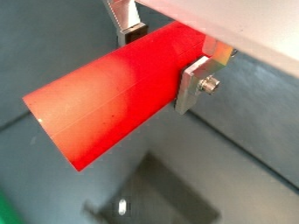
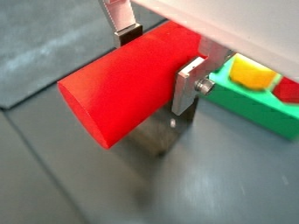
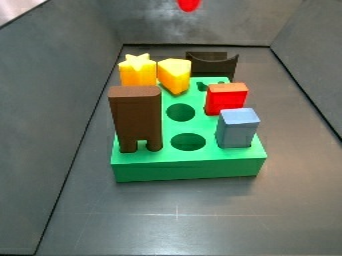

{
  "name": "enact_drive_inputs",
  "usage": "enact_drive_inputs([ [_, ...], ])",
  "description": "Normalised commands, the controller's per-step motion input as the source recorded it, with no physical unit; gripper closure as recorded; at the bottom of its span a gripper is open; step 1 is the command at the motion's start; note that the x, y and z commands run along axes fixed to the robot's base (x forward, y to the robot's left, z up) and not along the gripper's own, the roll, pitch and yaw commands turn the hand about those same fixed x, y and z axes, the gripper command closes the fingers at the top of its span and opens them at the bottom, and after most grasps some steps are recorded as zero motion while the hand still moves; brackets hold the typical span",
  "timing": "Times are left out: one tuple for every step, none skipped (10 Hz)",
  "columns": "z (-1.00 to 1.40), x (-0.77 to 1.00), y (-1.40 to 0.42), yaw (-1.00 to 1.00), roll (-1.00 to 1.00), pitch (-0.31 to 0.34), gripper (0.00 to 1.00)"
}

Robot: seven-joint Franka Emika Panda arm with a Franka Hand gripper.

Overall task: Pick up the round object. Move up. Place the round object on the fixture. Regrasp the round object. Move to above the board. Insert the round object.
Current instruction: Place the round object on the fixture.

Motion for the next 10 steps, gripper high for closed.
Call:
enact_drive_inputs([
  [-0.09, 0.45, -1.00, 0.10, 0.12, -0.110, 1.00],
  [-0.09, 0.45, -1.00, 0.09, 0.12, -0.069, 1.00],
  [-0.08, 0.43, -0.96, 0.07, 0.12, -0.009, 1.00],
  [-0.07, 0.32, -0.72, 0.06, 0.13, 0.009, 1.00],
  [-0.05, 0.19, -0.41, 0.05, 0.13, 0.020, 1.00],
  [-0.03, 0.14, -0.25, 0.05, 0.13, 0.022, 1.00],
  [0.18, 0.34, 0.29, -0.04, -1.00, 0.147, 1.00],
  [0.17, 0.31, 0.30, -0.04, -1.00, 0.151, 1.00],
  [0.09, 0.21, 0.21, -0.06, -1.00, 0.172, 1.00],
  [0.06, 0.17, 0.14, -0.07, -1.00, 0.175, 1.00],
])
